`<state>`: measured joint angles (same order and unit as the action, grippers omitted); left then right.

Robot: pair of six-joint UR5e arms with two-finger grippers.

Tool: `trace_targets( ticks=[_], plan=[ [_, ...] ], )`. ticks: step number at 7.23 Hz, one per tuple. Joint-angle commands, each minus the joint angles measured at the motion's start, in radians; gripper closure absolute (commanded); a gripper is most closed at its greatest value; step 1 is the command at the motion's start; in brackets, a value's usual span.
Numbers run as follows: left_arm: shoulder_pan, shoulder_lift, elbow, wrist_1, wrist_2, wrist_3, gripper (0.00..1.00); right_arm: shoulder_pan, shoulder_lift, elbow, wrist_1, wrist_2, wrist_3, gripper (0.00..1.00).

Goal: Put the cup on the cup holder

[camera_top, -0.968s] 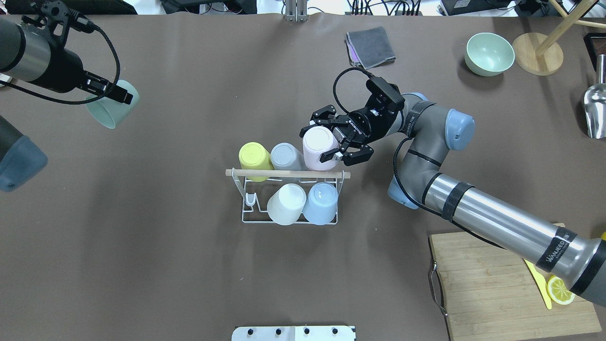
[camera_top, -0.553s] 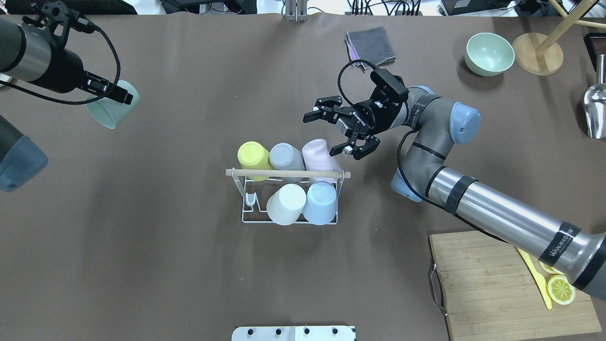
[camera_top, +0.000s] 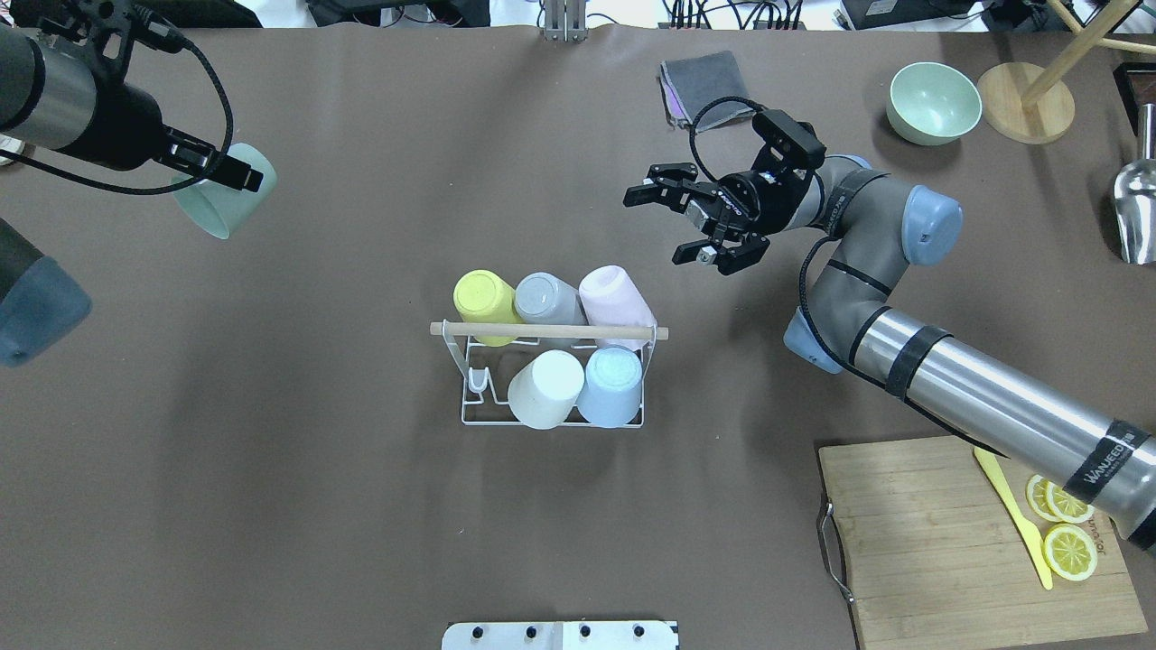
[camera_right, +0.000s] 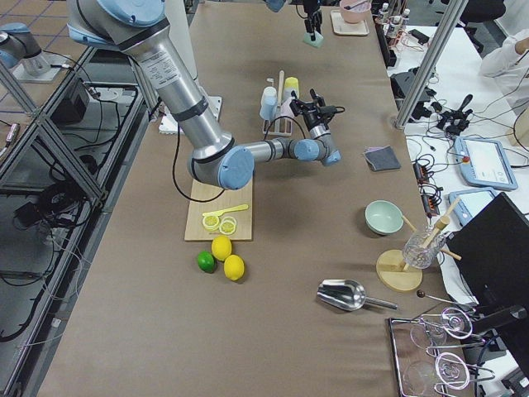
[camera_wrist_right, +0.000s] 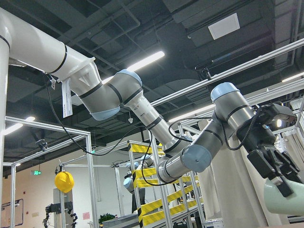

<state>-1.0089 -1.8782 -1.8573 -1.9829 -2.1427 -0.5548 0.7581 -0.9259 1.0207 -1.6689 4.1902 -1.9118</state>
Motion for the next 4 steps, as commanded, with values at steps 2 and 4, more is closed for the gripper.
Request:
trace_targets(
  ticks=[2,4],
  plan=[
    [0.003,-0.019,-0.040,-0.141,-0.002,-0.014,1.00,-0.002,-0.094,0.044,0.012,0.045,0.054,0.02],
    [0.004,-0.013,-0.057,-0.300,0.012,-0.087,1.00,0.035,-0.245,0.193,0.008,0.042,0.243,0.02]
  ],
)
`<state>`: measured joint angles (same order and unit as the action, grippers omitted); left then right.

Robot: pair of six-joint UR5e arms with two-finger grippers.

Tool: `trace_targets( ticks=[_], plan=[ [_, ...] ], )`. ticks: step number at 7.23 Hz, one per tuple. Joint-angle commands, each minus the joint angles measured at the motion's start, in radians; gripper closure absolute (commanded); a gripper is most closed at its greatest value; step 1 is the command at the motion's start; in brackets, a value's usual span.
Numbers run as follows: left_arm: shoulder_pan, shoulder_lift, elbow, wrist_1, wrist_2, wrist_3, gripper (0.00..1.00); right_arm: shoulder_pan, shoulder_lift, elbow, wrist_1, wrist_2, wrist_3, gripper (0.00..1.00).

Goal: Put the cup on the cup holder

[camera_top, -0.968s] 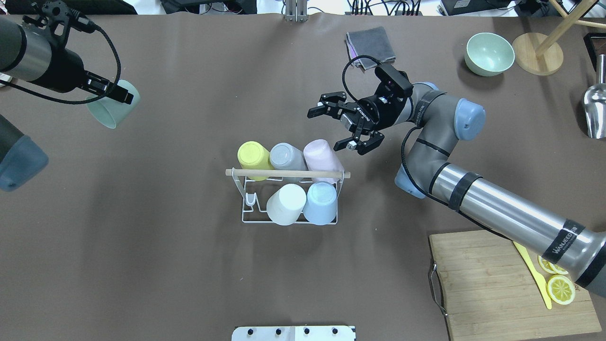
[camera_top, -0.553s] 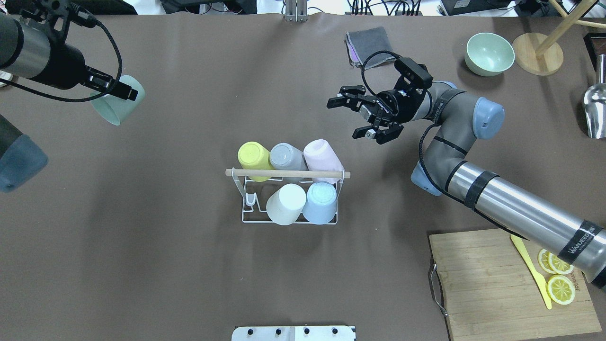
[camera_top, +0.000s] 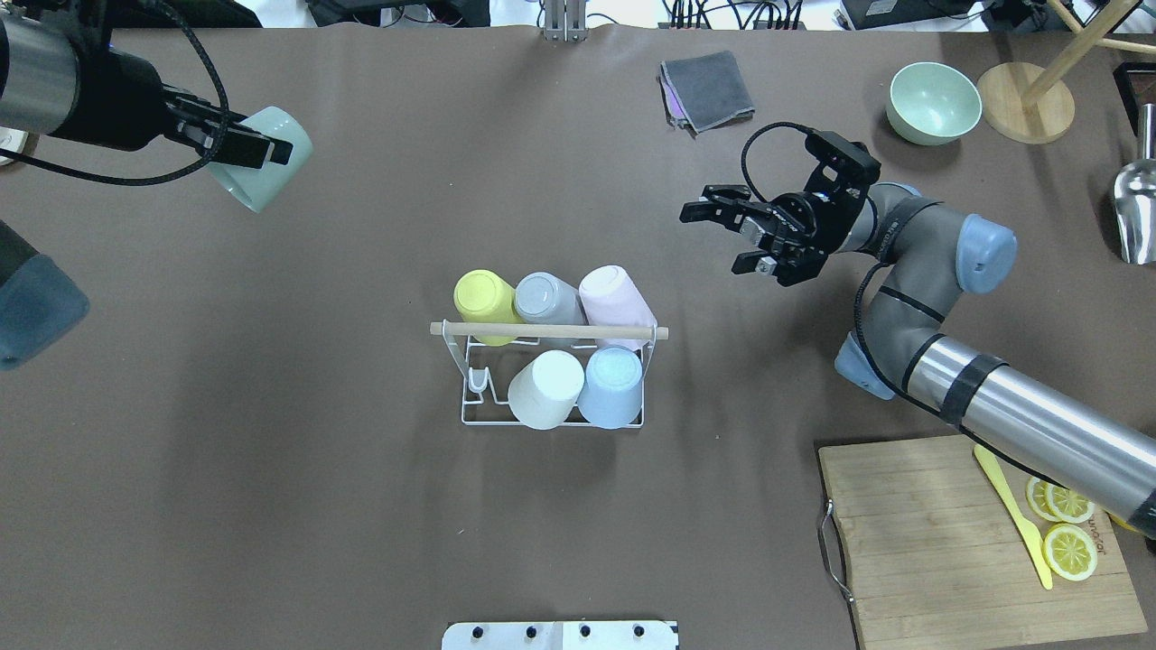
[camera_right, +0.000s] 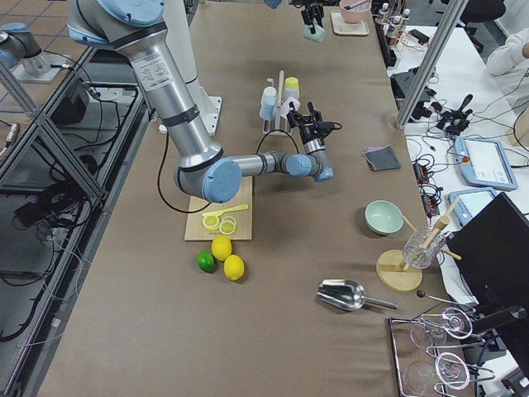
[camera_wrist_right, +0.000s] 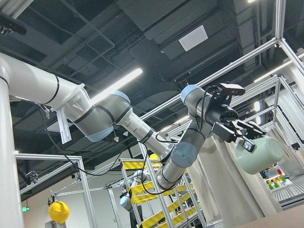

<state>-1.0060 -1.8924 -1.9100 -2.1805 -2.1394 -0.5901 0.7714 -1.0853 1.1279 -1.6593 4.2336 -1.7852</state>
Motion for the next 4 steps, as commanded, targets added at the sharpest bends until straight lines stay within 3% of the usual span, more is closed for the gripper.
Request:
trace_targets(
  ticks=[1,3,4],
  plan=[
    [0.003,0.001,0.027,-0.236,0.015,-0.112,1.00,0.060,-0.128,0.137,-0.005,-0.004,0.273,0.02],
    [0.042,0.026,0.029,-0.446,0.135,-0.125,1.00,0.104,-0.140,0.141,-0.010,-0.012,0.608,0.02],
    [0.119,0.024,0.032,-0.522,0.251,-0.138,1.00,0.187,-0.140,0.141,-0.032,-0.077,0.850,0.02]
  ],
)
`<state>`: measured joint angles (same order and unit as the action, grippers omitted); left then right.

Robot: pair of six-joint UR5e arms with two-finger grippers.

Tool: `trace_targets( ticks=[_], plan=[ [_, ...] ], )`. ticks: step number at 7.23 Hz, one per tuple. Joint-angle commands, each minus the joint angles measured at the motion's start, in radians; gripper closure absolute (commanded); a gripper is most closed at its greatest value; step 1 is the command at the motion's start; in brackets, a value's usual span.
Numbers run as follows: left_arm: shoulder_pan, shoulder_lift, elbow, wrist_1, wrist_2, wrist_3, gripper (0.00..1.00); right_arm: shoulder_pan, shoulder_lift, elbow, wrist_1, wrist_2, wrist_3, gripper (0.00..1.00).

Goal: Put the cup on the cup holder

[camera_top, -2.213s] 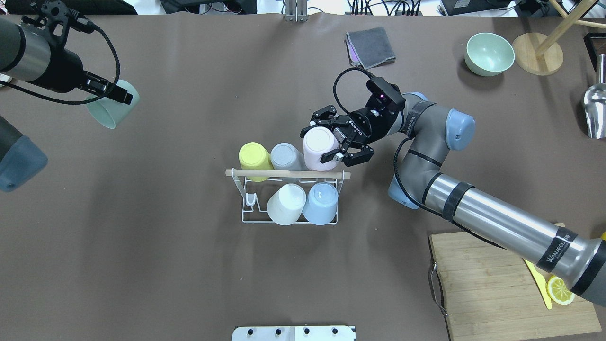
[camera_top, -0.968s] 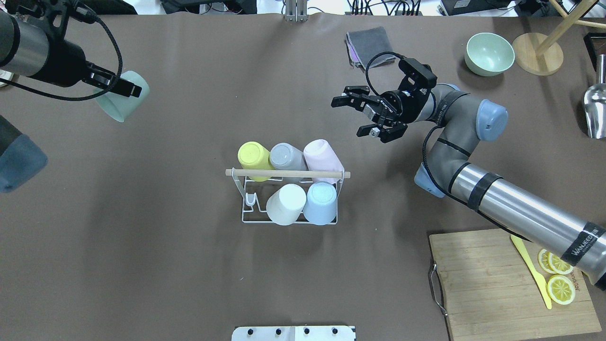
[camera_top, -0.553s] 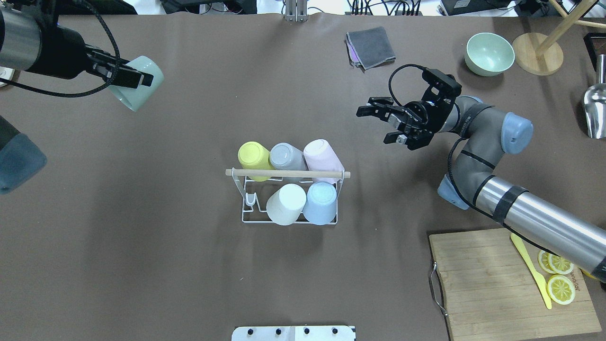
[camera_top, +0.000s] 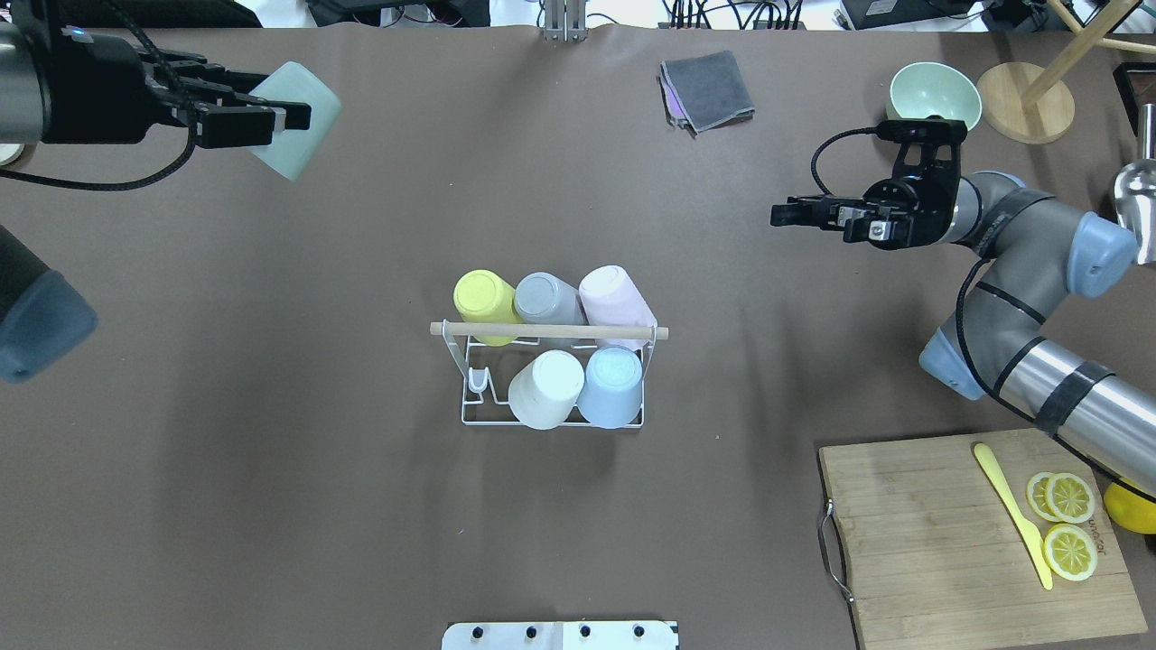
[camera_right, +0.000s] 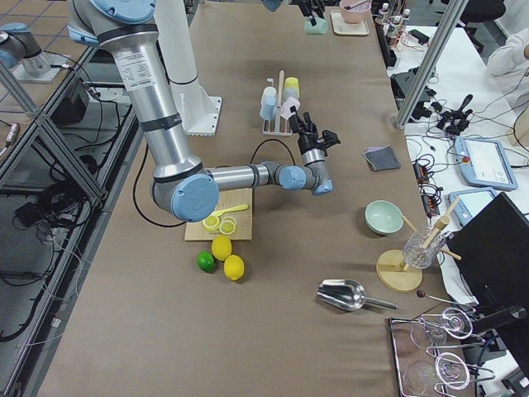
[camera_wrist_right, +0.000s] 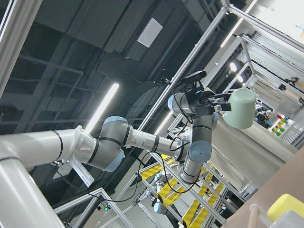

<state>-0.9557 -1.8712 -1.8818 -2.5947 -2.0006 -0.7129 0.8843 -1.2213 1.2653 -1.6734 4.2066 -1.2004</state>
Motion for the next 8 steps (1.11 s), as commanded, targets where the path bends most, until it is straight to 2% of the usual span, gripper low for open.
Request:
trace_targets(
  ticks=[1,2,3,4,6,8],
  plan=[
    [0.177,0.000,0.001,-0.208,0.304,-0.016,1.00,0.167,-0.004,0.003,-0.087,-0.200,0.523,0.02],
    [0.233,0.003,-0.002,-0.282,0.381,-0.004,1.00,0.235,0.006,0.005,-0.148,-0.338,0.752,0.02],
    [0.257,0.000,-0.007,-0.318,0.420,0.000,1.00,0.251,0.020,0.005,-0.193,-0.478,0.900,0.02],
    [0.318,0.004,-0.013,-0.374,0.509,0.045,1.00,0.246,0.046,0.005,-0.269,-0.564,0.936,0.02],
    [0.499,0.050,-0.014,-0.484,0.743,0.163,1.00,0.193,0.075,-0.001,-0.450,-0.731,0.943,0.02],
    [0.683,0.090,-0.005,-0.597,0.954,0.313,1.00,0.197,0.091,0.044,-0.578,-0.966,0.946,0.05]
  ],
)
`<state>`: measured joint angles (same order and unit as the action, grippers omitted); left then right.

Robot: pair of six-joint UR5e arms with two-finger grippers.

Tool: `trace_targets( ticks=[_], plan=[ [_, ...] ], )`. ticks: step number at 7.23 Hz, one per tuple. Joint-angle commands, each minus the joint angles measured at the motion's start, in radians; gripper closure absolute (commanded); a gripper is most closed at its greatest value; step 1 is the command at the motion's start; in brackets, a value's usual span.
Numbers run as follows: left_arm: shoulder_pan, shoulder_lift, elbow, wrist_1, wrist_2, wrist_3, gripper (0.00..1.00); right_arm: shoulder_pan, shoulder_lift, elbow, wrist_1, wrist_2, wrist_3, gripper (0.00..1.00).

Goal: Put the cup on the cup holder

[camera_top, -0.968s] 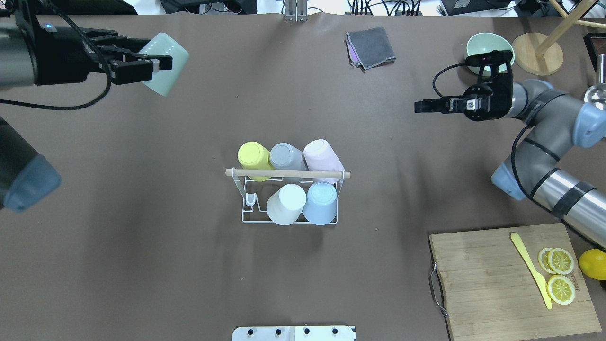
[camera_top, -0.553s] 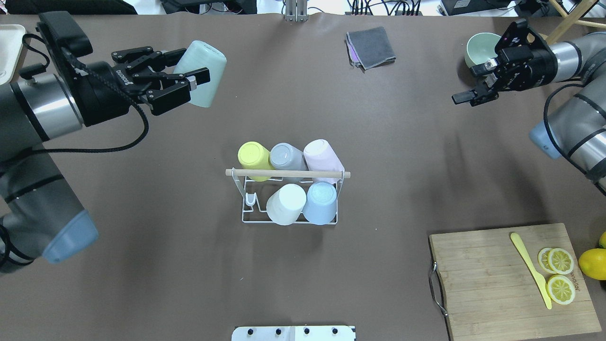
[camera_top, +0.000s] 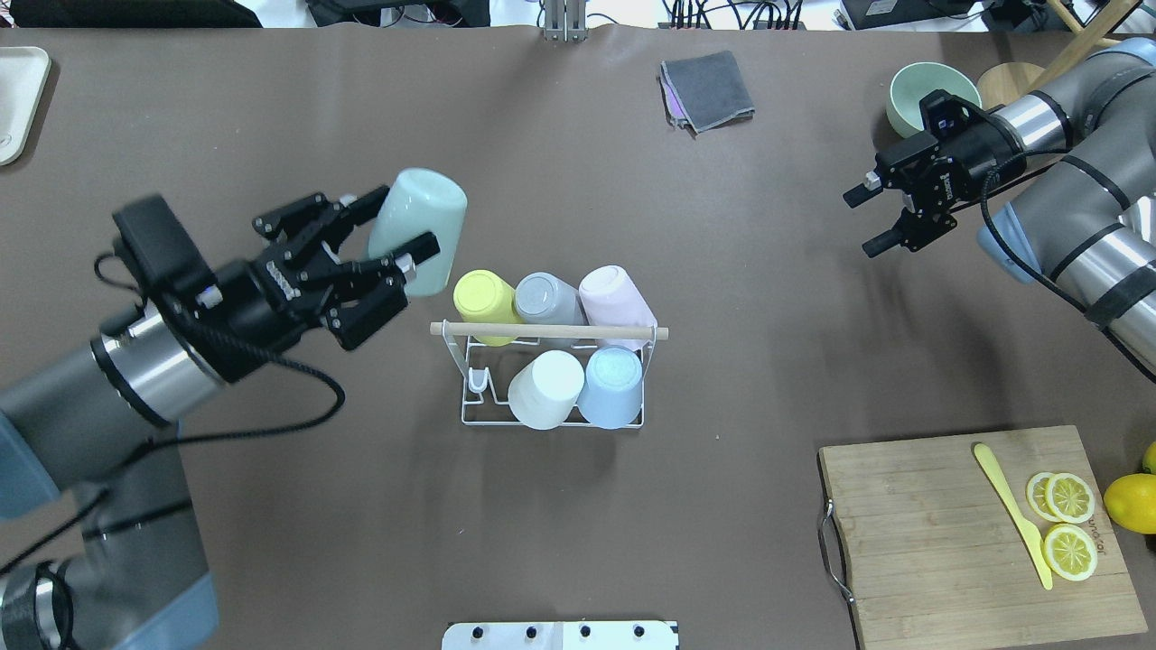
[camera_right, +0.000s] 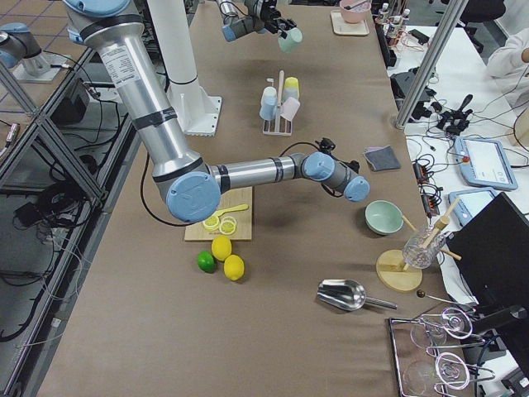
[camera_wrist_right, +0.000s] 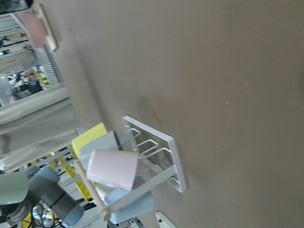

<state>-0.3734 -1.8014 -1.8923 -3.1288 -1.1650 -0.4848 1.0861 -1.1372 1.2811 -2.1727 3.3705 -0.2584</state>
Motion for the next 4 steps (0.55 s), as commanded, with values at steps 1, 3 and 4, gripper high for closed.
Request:
trace_targets(
  ticks=[1,3,4],
  plan=[
    [0.119,0.020,0.005,-0.100,0.152,0.133,1.00,-0.021,-0.002,0.030,-0.091,-0.144,0.004,0.06],
    [0.189,0.016,0.013,-0.148,0.253,0.219,1.00,-0.022,-0.022,0.037,-0.093,-0.160,0.017,0.06],
    [0.198,0.011,0.033,-0.166,0.281,0.241,1.00,-0.014,-0.029,0.052,-0.093,-0.256,0.062,0.06]
  ],
)
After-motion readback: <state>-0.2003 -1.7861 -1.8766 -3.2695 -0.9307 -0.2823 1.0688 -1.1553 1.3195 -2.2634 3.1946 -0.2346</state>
